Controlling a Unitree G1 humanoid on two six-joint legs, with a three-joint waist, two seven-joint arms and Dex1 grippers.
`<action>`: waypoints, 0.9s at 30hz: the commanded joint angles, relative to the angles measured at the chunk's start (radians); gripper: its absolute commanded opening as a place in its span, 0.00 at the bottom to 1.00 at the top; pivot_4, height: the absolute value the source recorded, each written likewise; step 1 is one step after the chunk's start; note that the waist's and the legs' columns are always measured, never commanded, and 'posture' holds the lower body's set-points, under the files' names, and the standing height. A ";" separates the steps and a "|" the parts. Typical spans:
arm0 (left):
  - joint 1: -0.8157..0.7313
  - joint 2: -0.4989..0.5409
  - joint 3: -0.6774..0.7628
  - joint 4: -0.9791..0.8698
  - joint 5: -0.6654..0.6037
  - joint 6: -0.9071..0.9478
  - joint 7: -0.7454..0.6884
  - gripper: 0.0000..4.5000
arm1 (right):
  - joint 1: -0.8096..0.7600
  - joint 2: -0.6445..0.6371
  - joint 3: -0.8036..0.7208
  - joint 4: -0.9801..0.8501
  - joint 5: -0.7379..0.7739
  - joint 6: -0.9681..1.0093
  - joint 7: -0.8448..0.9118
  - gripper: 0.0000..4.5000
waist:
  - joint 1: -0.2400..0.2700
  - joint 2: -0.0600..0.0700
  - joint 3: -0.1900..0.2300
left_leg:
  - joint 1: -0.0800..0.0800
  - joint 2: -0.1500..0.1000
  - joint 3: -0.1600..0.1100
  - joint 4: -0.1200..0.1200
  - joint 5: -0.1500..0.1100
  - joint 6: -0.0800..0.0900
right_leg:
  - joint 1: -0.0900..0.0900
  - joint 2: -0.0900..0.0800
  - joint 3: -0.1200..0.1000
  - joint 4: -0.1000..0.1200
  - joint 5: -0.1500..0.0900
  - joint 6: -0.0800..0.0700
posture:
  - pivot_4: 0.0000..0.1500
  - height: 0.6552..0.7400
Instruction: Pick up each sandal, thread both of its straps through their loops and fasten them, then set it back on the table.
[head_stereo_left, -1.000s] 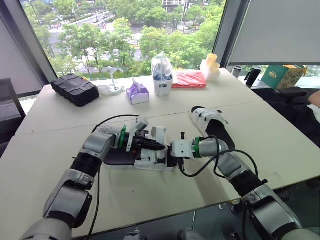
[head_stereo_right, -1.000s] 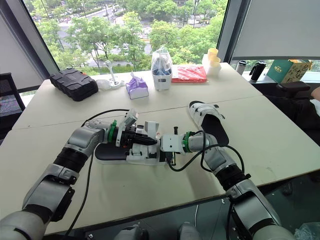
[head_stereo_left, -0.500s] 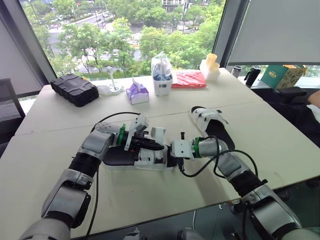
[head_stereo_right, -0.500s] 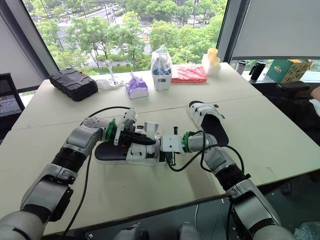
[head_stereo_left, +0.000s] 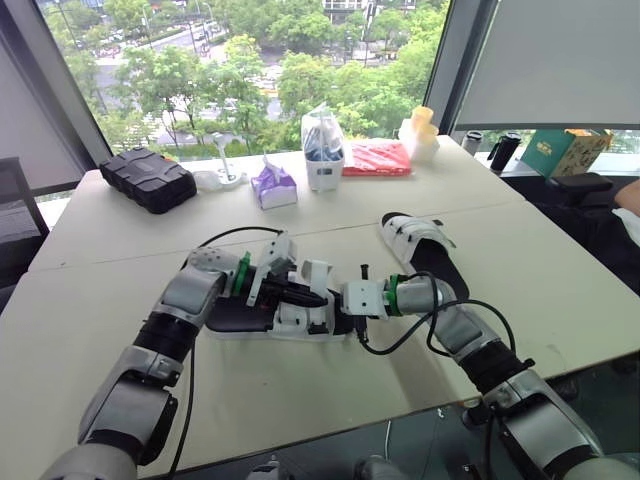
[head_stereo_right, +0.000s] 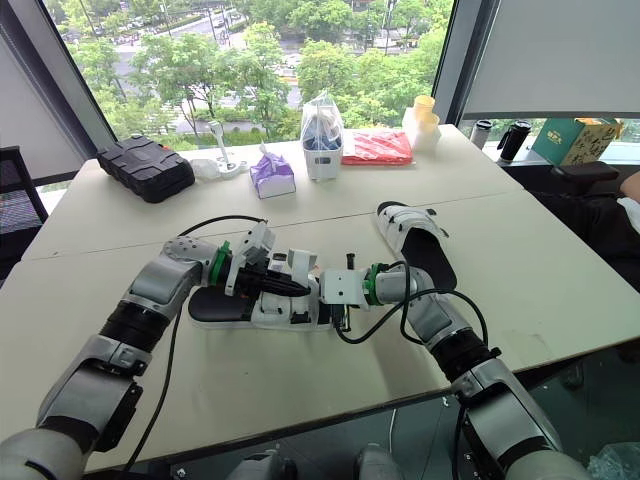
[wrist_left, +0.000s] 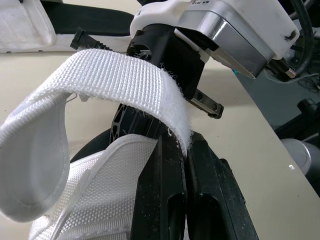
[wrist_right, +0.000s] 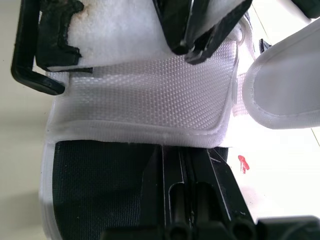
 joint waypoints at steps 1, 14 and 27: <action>0.016 -0.011 0.009 -0.031 0.000 -0.079 0.003 0.01 | 0.024 -0.002 0.025 0.021 -0.023 0.021 0.013 0.00 | 0.000 0.000 0.000 | 0.000 0.000 0.000 0.000 0.000 0.000 | 0.000 0.000 0.000 0.000 0.000 0.000 | 1.00 1.00; 0.070 0.006 -0.022 -0.057 0.033 -0.241 -0.032 0.01 | 0.025 0.002 0.026 0.020 -0.023 0.025 0.010 0.00 | 0.001 0.000 0.000 | 0.000 0.000 0.000 0.000 0.000 0.000 | 0.000 0.000 0.000 0.000 0.000 0.000 | 1.00 1.00; 0.132 0.030 -0.066 -0.003 0.120 -0.394 -0.017 0.01 | 0.026 0.002 0.026 0.019 -0.023 0.027 0.009 0.00 | 0.001 0.001 -0.001 | 0.000 0.000 0.000 0.001 0.000 0.000 | 0.000 -0.001 0.000 0.000 0.000 -0.001 | 1.00 1.00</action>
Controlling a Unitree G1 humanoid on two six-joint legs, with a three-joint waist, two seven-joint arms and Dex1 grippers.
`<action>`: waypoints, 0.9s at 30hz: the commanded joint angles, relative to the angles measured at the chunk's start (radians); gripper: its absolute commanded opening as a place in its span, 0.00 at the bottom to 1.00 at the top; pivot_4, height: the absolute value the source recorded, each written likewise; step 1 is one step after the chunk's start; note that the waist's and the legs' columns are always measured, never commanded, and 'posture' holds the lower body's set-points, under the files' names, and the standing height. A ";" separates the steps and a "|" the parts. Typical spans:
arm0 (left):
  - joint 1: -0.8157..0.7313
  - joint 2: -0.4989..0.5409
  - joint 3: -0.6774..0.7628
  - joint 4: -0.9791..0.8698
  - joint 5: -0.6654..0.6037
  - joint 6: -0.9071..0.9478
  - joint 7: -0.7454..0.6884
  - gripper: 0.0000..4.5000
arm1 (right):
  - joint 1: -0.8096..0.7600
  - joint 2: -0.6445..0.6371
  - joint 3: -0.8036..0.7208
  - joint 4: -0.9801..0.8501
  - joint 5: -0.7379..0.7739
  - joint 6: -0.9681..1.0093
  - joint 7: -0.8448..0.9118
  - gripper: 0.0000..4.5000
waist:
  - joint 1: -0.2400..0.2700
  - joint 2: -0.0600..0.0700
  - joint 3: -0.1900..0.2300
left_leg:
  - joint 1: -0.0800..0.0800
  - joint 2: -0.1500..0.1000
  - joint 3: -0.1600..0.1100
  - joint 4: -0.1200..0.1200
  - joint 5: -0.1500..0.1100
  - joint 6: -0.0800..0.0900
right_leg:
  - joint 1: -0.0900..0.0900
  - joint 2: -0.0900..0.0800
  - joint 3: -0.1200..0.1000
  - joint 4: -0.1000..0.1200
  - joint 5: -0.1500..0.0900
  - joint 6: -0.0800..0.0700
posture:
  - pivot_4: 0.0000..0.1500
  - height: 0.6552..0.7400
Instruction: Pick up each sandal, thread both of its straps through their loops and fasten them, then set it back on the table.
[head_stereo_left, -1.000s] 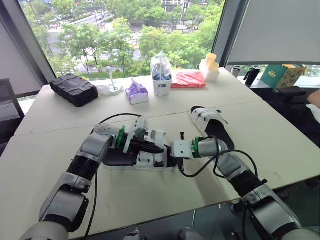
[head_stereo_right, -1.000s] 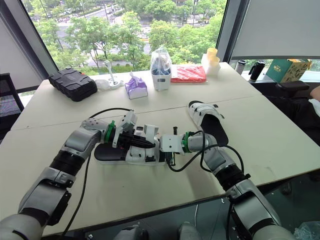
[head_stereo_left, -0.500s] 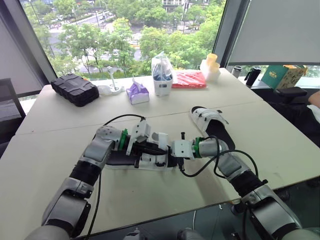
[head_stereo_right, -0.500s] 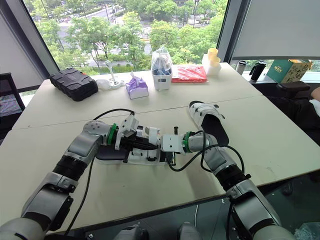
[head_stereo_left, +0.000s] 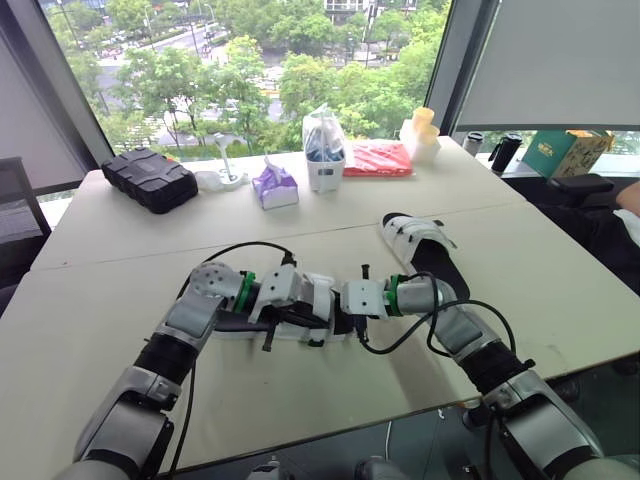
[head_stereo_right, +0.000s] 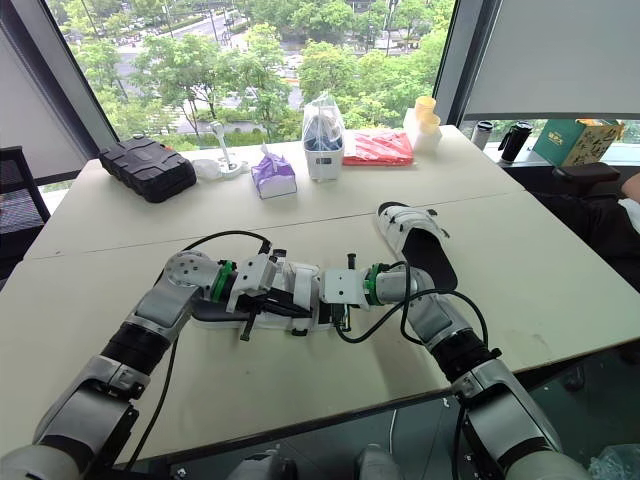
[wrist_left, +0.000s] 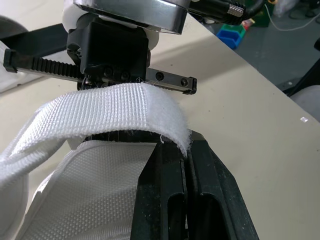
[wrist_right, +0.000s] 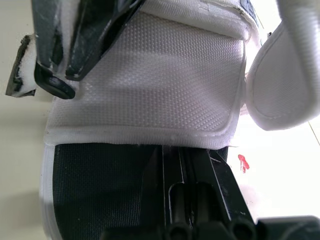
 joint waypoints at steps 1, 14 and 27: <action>0.030 0.024 -0.030 0.019 0.039 -0.001 -0.009 0.01 | 0.022 0.002 0.026 0.024 -0.023 0.014 0.011 0.00 | 0.000 0.000 0.000 | 0.000 0.000 0.000 0.000 0.000 0.000 | 0.000 0.000 0.000 0.000 0.000 0.000 | 1.00 1.00; 0.194 0.157 0.104 -0.363 -0.183 0.284 0.004 0.99 | 0.033 0.001 0.028 0.013 -0.024 0.015 0.006 0.00 | -0.004 0.001 0.000 | 0.000 0.001 0.000 -0.001 0.000 0.000 | -0.001 0.000 0.000 0.001 0.000 0.000 | 1.00 1.00; 0.462 0.229 0.168 -0.628 -0.226 0.336 0.161 0.99 | 0.038 0.000 0.031 0.012 -0.026 0.011 0.007 0.00 | -0.001 0.001 0.000 | 0.000 0.001 0.000 -0.001 0.000 0.000 | -0.001 -0.003 0.002 -0.001 0.000 -0.001 | 1.00 1.00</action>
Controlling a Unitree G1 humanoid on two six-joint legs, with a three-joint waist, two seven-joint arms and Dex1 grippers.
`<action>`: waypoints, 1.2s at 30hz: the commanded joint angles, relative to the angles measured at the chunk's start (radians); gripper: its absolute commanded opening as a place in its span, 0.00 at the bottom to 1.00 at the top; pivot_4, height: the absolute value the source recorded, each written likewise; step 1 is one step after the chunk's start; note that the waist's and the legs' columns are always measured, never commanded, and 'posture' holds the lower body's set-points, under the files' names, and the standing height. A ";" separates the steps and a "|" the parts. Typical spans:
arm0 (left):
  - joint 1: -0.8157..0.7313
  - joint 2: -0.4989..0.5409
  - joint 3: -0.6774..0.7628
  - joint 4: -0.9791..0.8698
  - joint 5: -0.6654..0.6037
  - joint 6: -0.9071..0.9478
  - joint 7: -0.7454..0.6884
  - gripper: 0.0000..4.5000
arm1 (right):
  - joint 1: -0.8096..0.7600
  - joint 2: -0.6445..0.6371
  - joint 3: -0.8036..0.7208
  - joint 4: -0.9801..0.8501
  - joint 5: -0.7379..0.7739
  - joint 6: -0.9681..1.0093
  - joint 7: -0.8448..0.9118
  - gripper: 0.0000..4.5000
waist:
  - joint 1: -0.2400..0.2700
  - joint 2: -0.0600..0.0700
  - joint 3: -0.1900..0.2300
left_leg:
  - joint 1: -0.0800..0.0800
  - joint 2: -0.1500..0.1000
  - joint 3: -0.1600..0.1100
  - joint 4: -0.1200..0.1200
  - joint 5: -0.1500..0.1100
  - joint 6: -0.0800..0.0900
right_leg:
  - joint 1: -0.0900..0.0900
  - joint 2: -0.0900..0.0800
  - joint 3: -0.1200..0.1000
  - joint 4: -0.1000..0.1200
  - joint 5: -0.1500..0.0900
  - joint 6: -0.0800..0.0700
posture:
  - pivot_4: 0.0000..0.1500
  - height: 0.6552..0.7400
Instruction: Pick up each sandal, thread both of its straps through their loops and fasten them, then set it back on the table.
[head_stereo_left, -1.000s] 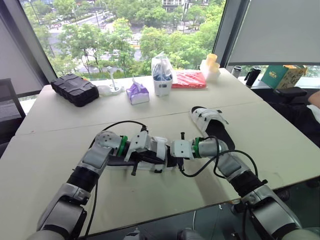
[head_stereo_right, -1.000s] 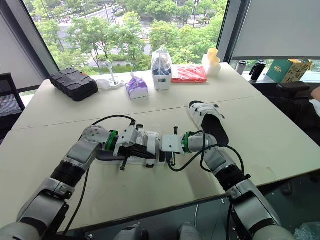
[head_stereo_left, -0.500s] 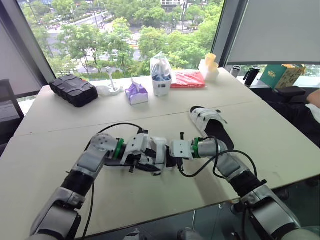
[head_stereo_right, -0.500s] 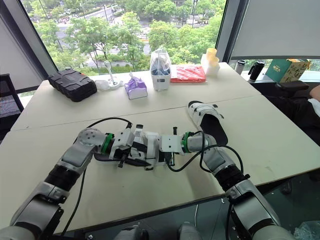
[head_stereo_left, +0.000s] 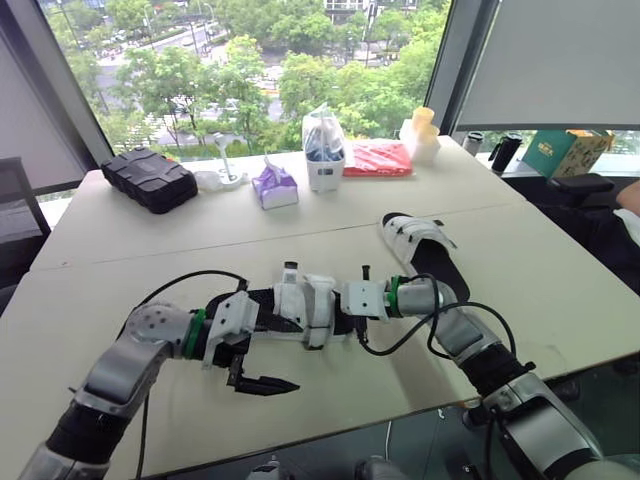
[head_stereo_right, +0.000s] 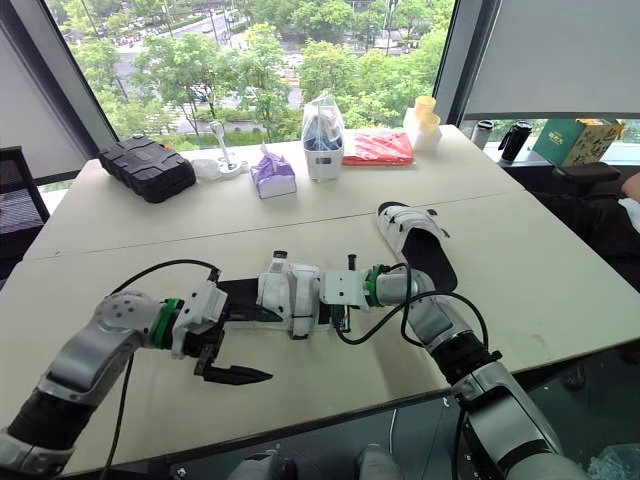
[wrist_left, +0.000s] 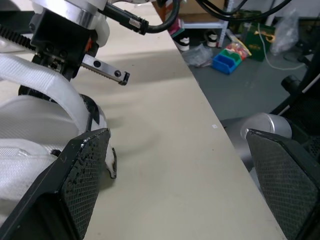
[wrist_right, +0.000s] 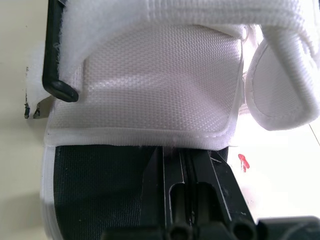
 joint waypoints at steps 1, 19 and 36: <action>0.036 -0.012 0.006 -0.021 0.025 -0.031 0.064 0.99 | 0.023 -0.002 0.032 0.023 -0.026 0.011 0.018 0.00 | 0.000 0.000 0.000 | 0.000 0.000 0.000 0.000 0.000 0.000 | 0.000 0.000 0.000 0.000 0.000 0.000 | 1.00 1.00; 0.068 -0.179 -0.084 0.063 0.066 0.036 0.255 0.99 | 0.029 -0.011 0.029 0.012 -0.023 0.016 0.023 0.00 | 0.001 0.000 0.000 | 0.000 0.000 0.000 0.000 0.000 0.000 | 0.000 -0.001 -0.001 0.000 0.000 0.000 | 1.00 1.00; 0.037 -0.224 -0.103 0.073 0.051 0.171 0.295 0.02 | 0.042 -0.007 0.028 -0.008 -0.021 0.035 0.020 0.00 | 0.002 0.000 0.000 | 0.000 0.000 0.000 0.000 0.000 0.000 | 0.000 -0.001 -0.001 -0.001 0.000 0.000 | 1.00 1.00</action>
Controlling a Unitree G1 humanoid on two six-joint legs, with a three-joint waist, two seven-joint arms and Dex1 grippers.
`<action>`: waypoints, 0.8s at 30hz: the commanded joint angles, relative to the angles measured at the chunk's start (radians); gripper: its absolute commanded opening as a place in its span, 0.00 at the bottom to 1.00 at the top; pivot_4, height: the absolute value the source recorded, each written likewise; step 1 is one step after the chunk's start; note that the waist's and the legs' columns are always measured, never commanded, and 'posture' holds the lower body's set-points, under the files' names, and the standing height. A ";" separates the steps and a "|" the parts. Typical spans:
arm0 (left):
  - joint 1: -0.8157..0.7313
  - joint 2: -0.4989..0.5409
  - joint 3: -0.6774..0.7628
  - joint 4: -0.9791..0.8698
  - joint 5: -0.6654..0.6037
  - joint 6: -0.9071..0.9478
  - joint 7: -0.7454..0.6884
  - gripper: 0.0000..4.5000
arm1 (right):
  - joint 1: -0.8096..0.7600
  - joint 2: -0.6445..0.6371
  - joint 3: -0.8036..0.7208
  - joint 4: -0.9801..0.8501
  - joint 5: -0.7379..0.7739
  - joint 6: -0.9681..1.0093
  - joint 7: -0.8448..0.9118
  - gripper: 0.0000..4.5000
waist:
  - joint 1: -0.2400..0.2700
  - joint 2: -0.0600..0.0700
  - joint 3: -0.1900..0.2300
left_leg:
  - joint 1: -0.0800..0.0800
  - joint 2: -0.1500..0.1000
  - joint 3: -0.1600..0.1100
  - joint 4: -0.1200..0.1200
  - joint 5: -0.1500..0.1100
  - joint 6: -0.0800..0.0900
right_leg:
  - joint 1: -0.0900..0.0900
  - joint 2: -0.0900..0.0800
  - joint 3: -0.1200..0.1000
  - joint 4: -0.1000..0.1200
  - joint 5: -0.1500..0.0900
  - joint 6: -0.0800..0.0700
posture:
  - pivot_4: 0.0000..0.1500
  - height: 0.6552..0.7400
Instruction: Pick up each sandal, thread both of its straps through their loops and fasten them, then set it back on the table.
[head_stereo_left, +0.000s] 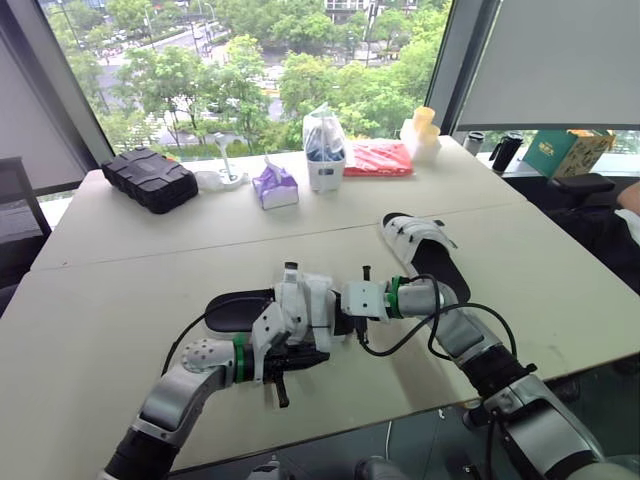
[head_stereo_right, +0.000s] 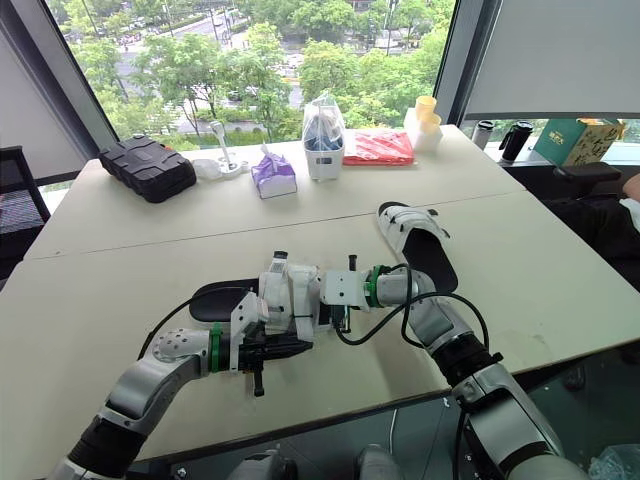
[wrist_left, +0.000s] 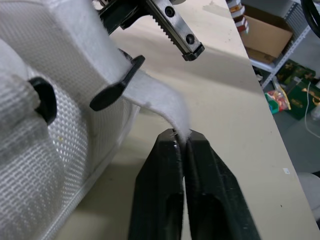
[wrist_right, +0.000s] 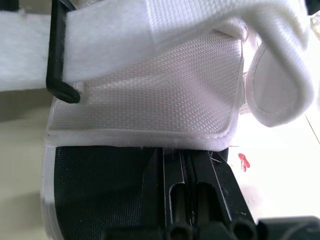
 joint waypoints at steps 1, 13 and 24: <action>0.002 0.031 -0.012 -0.039 -0.016 0.022 -0.027 0.02 | 0.031 -0.004 0.031 0.014 -0.021 0.017 0.021 0.00 | 0.000 0.000 0.000 | 0.000 0.000 0.000 0.000 0.000 0.000 | 0.000 0.000 0.000 0.000 0.000 0.000 | 1.00 1.00; 0.011 0.271 -0.132 -0.130 0.123 -0.280 -0.248 0.02 | 0.031 -0.008 0.035 0.012 -0.020 0.016 0.030 0.00 | -0.003 0.001 0.000 | -0.001 0.000 0.000 -0.003 0.000 0.000 | -0.002 -0.002 0.000 -0.001 -0.002 -0.003 | 1.00 1.00; -0.207 0.283 -0.013 -0.082 0.014 -0.369 -0.345 0.02 | 0.030 -0.006 0.035 0.020 -0.024 0.008 0.025 0.00 | -0.001 0.000 0.000 | -0.001 0.000 0.000 -0.003 0.000 0.000 | -0.003 -0.002 0.000 -0.001 -0.002 -0.004 | 1.00 1.00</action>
